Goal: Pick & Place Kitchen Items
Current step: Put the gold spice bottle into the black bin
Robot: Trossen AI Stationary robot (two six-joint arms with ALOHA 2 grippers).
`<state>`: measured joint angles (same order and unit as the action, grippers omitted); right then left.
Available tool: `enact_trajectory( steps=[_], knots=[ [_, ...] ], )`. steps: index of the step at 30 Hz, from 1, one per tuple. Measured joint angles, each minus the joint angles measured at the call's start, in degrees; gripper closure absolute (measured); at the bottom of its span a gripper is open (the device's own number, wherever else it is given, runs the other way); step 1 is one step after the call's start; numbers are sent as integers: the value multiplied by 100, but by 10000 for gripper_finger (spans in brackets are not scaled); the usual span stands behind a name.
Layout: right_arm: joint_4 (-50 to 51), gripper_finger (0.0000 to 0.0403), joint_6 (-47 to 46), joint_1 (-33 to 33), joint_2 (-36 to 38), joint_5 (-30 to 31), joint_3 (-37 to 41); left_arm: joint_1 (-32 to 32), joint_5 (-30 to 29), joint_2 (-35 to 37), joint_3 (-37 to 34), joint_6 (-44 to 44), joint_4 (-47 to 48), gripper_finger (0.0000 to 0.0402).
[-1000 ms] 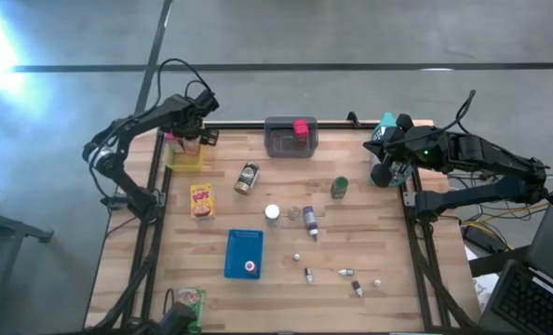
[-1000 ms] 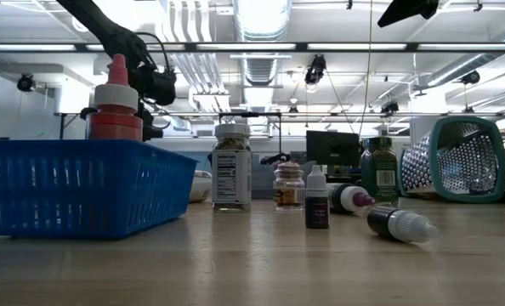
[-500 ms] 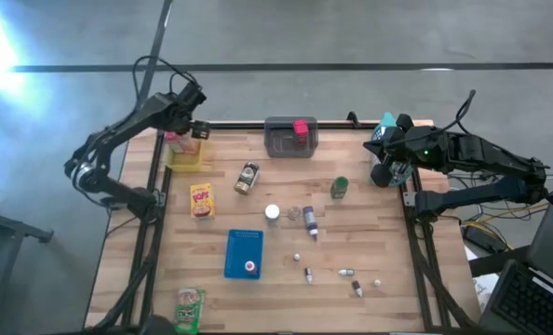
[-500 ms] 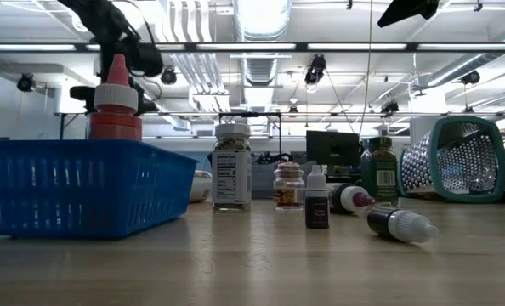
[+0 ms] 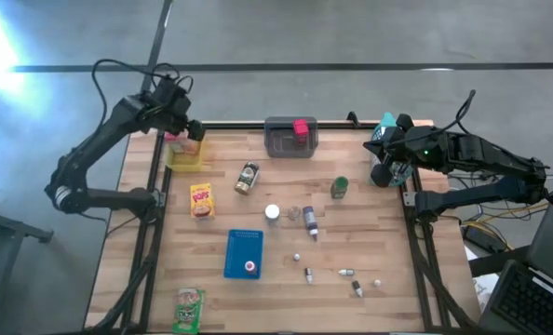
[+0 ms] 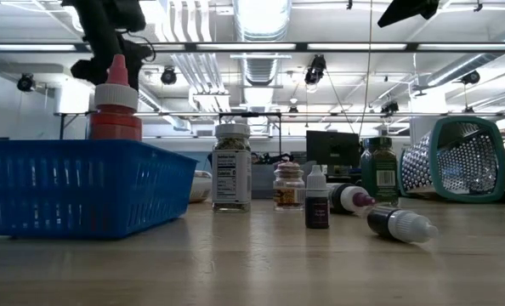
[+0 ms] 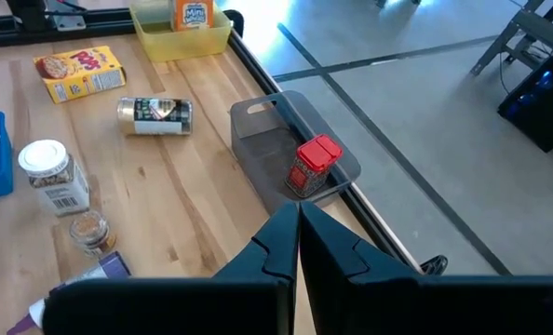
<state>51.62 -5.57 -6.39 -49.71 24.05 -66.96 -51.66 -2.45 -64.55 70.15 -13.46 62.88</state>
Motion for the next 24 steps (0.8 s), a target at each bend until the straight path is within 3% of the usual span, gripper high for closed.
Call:
enact_trajectory(
  steps=[10, 24],
  knots=[
    [1, 394, -23, -2, 0, 0, 0, 979, 17, 468, 0, -59, 339, 133],
    [-1, 394, -23, -2, 1, 0, 0, 2095, 12, 502, 0, -83, 715, 133]
  ],
)
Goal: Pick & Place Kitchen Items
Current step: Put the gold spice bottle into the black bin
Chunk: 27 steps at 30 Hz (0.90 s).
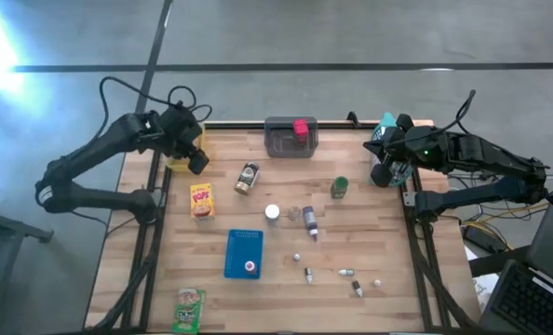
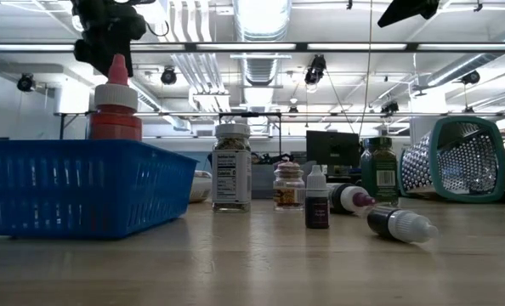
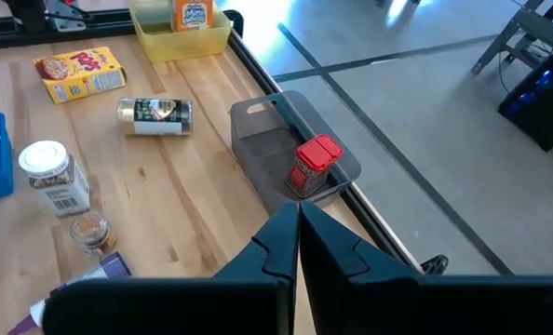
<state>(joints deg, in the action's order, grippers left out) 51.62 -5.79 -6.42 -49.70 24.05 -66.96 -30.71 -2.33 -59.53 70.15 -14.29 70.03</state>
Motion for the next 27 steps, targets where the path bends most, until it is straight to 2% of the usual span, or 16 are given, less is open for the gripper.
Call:
enact_trajectory(
  steps=[6, 12, 16, 22, 27],
  knots=[
    [0, 394, 24, 2, -1, 0, 0, 424, -145, 0, 0, -718, 456, 133],
    [2, 394, 60, 1, -1, 0, 0, 1033, -1069, 0, 0, -2286, 1246, 133],
    [0, 394, 1, 0, -1, 0, 0, 1402, -1401, -4, -4, -3066, 1468, 133],
    [2, 394, 39, 0, -1, 0, 0, 1773, -1492, -159, -4, -3112, 804, 133],
    [0, 394, 26, 2, -1, 0, 0, 1822, -1601, -440, -4, -3035, 193, 133]
  ],
)
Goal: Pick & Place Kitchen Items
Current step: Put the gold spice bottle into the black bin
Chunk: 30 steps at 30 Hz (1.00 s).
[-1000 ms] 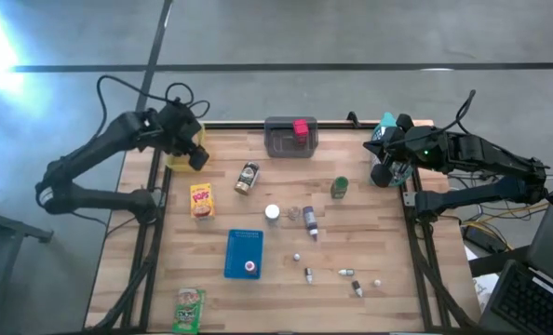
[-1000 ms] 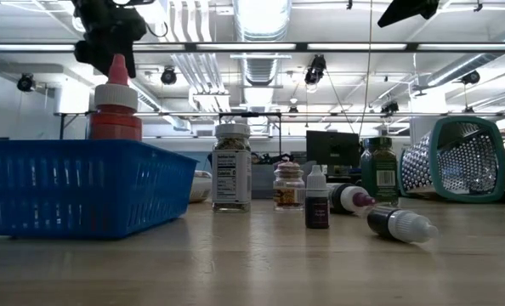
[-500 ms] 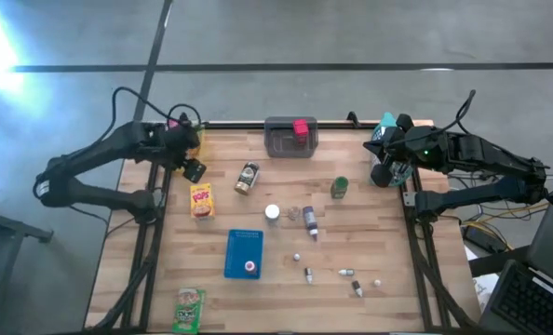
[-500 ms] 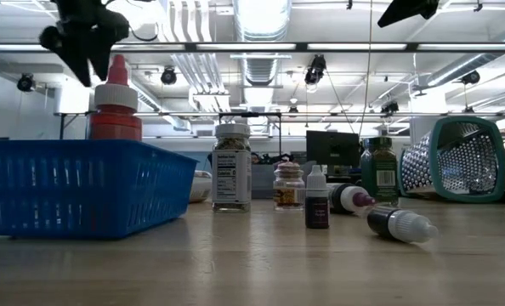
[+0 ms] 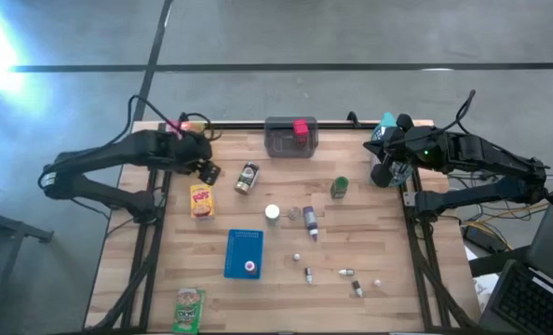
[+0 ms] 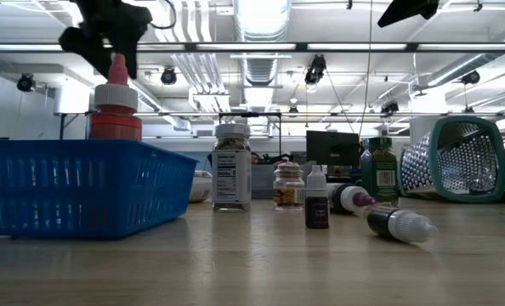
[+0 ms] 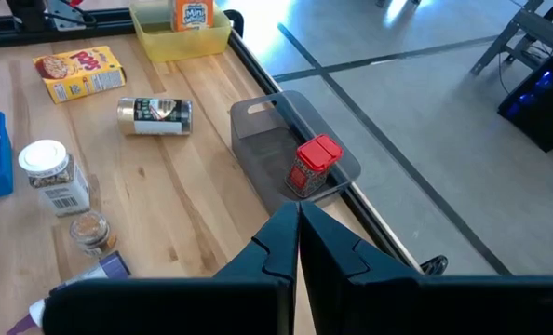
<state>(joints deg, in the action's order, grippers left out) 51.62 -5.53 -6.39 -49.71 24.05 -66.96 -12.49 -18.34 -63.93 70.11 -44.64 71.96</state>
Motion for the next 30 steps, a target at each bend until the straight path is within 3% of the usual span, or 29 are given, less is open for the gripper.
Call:
enact_trajectory(
  steps=[8, 17, 30],
  knots=[
    [2, 394, 34, -2, 0, 0, 0, 195, -924, -792, -2, 44, -560, 133],
    [0, 394, -12, -2, 0, 0, 0, 313, -989, -1405, -4, -169, -915, 133],
    [0, 394, -5, 0, 0, 0, 0, 313, -1531, -1973, -13, -758, -1210, 133]
  ],
)
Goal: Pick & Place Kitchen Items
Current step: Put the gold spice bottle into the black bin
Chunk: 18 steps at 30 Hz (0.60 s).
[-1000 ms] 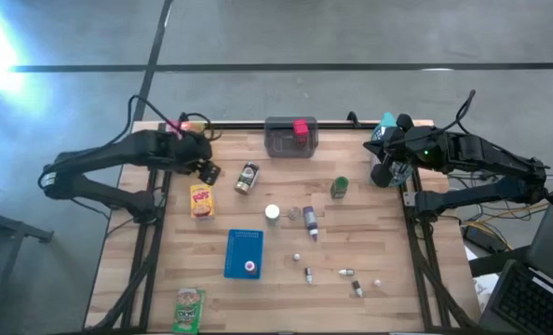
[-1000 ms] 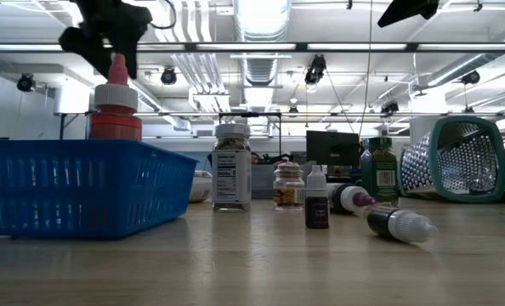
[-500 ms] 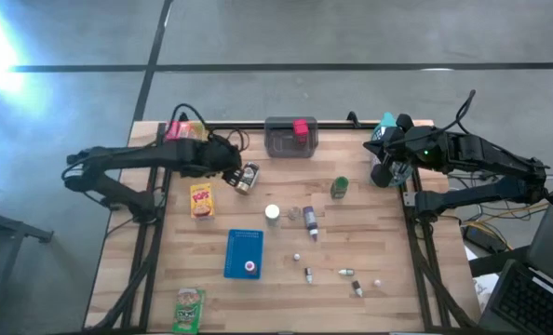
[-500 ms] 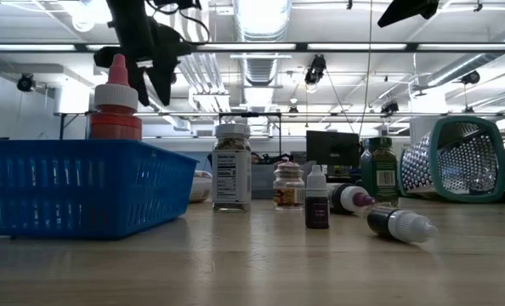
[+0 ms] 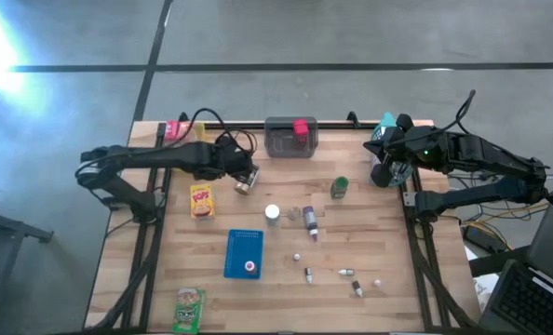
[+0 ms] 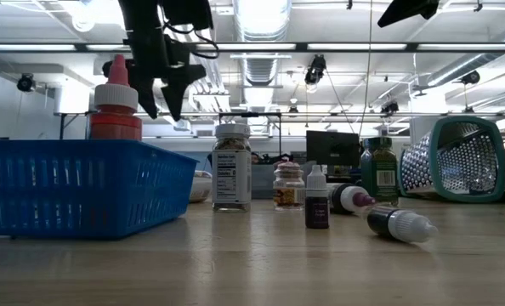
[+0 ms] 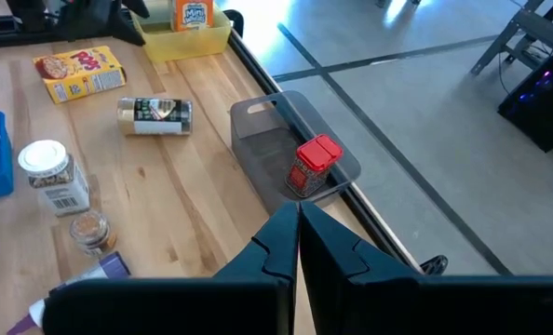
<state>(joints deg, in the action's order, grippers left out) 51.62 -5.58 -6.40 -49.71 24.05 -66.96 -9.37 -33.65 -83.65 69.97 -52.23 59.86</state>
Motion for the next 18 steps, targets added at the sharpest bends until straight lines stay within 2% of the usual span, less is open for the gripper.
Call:
enact_trajectory(
  steps=[8, 18],
  knots=[
    [1, 394, 26, 0, 0, 0, 0, -2, 151, -362, -4, 7, -172, 125],
    [2, 394, -22, 0, 0, 0, 0, -68, 399, -407, -88, 176, -512, 80]
  ],
)
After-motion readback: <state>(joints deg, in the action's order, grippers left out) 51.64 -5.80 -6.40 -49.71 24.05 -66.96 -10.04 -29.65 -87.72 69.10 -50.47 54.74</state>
